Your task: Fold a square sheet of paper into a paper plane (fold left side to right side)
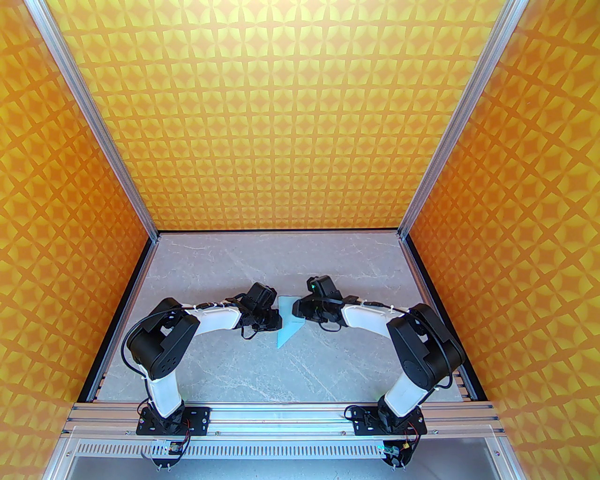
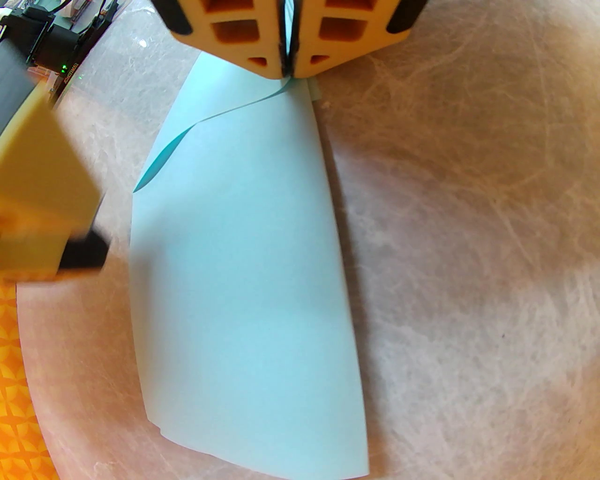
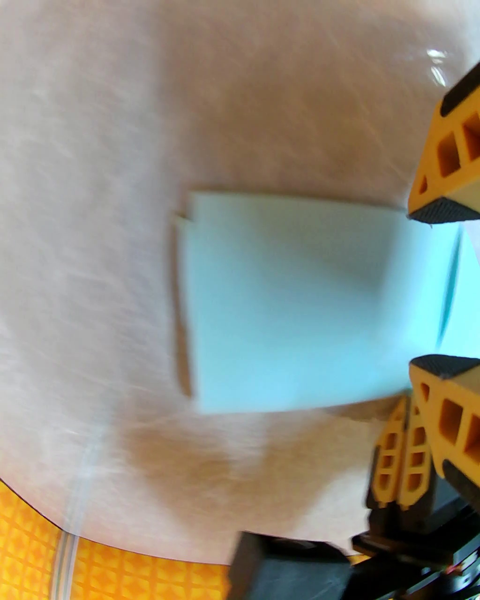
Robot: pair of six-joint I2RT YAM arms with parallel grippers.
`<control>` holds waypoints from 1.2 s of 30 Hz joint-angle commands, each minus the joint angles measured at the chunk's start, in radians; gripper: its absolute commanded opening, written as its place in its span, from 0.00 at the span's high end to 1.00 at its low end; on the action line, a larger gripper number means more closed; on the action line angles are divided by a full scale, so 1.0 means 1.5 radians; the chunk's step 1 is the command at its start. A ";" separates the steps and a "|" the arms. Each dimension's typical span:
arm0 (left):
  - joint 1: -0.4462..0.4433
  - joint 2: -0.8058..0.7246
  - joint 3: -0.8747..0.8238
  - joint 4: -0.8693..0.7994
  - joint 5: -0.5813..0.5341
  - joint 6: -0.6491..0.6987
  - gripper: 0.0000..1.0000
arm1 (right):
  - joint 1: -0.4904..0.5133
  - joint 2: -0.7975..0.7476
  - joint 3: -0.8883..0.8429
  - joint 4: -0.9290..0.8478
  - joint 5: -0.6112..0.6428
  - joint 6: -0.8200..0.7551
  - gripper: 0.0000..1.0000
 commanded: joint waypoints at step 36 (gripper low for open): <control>-0.009 0.059 0.019 -0.073 -0.019 -0.002 0.90 | -0.022 -0.028 -0.085 0.099 -0.162 0.061 0.55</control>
